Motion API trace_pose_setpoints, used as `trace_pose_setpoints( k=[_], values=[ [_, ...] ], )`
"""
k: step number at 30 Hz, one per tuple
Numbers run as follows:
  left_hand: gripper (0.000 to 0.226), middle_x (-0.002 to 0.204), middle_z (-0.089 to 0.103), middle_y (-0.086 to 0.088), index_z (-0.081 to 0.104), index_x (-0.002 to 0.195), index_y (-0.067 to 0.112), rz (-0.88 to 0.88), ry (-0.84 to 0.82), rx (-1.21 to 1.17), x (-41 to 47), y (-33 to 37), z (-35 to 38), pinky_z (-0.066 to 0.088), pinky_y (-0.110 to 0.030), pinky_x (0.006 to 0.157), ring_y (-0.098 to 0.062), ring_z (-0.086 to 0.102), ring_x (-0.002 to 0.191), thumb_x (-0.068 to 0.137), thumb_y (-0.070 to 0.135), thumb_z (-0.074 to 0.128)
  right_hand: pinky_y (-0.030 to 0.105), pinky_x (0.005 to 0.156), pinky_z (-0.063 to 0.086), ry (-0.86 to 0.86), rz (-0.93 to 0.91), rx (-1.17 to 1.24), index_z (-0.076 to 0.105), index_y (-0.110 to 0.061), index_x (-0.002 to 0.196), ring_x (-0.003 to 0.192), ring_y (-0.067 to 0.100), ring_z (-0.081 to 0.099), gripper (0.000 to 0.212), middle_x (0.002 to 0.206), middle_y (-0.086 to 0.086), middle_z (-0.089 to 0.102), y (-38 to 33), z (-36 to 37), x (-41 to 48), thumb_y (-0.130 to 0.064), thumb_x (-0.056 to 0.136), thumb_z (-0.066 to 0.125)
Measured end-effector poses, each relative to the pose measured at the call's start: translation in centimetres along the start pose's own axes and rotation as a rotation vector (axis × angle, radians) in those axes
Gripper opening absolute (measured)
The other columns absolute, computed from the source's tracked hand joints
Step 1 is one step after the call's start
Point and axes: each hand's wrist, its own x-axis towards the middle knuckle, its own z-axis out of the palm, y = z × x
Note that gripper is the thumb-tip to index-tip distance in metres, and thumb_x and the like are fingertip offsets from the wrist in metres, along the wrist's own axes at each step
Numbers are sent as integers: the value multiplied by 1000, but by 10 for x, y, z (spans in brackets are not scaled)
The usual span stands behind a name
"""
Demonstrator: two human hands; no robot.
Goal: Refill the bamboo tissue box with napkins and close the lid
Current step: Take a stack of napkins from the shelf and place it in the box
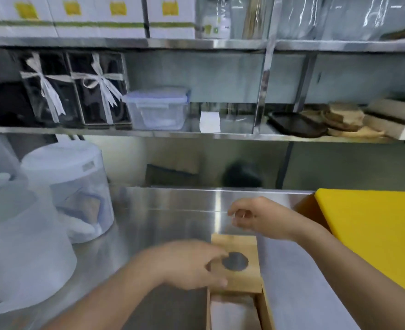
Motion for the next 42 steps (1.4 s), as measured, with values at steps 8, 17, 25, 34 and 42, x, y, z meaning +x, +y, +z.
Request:
trace_pose_setpoints(
  k=[8,17,25,34,42],
  values=[
    [33,121,59,6,55,120,23,29,715,-381,58,-47,-168,42,-29,100,-8,55,111,89,33,60,28,95,47,221,16,120,59,-21,117,102,11,59,27,107,-8,62,16,-91,91,-26,91,57],
    [48,141,48,-5,44,135,13,-214,949,-501,160,-139,-214,35,-36,104,-19,46,126,94,34,54,28,63,51,623,179,551,48,-16,130,85,17,58,38,119,0,55,65,-115,202,-25,93,54],
    [68,158,16,2,12,148,31,-252,813,-786,246,-174,-199,16,-46,113,-23,17,142,92,60,37,32,57,59,521,282,950,17,-27,148,96,22,59,65,146,5,38,101,-76,283,-43,93,48],
    [21,97,53,24,48,117,36,-78,837,-981,279,-166,-171,31,-28,85,5,46,85,97,39,45,36,79,56,605,269,1096,53,-8,117,89,26,64,42,109,13,65,104,-56,323,-43,94,46],
    [20,96,66,3,61,106,18,-157,974,-1365,270,-168,-165,43,-33,85,-12,59,94,95,31,51,31,80,56,798,386,1345,54,-6,103,100,30,63,21,107,12,62,107,-58,317,-19,88,63]
  ],
)
